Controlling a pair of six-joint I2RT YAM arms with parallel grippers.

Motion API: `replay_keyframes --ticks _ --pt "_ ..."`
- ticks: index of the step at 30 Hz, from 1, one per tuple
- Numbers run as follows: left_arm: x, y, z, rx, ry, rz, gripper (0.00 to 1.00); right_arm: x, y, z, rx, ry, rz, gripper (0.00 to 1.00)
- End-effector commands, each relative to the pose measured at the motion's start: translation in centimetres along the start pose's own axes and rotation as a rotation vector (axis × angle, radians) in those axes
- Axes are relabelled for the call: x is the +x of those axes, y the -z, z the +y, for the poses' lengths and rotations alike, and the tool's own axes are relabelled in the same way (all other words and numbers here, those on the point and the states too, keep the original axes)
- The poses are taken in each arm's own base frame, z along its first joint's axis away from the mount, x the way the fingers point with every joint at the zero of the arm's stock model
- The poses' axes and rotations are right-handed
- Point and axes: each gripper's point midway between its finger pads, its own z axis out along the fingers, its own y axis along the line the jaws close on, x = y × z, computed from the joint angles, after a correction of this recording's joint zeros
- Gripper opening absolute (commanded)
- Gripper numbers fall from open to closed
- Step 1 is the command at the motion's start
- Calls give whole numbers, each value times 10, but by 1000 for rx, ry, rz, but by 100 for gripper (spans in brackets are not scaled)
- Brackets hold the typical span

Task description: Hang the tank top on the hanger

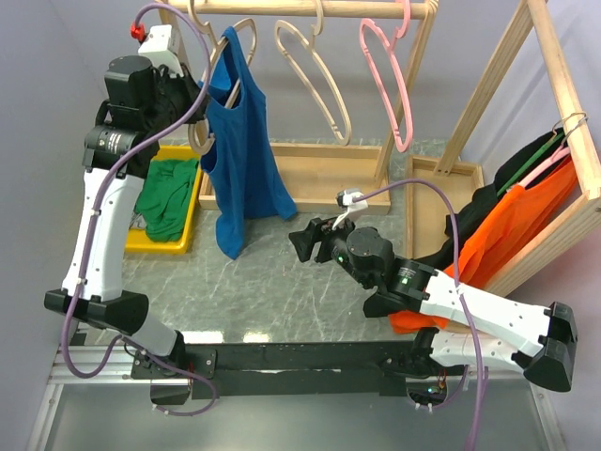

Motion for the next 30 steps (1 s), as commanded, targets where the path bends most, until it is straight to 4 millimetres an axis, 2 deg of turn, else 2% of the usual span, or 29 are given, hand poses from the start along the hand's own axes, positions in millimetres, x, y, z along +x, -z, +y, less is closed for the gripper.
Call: replay_keyframes --ticks 1,9,22,30 --pt "-41 13 -15 80 -20 -127 1 -22 -2 18 -63 9 -47 77" --pt "-21 -1 -6 99 -15 -76 1 -6 -12 24 -92 26 -7 77" --pt "-31 -17 13 78 -4 -91 1 2 -17 21 -76 40 12 77" --pt "-25 -29 17 98 20 -69 1 11 -17 19 -81 33 33 77"
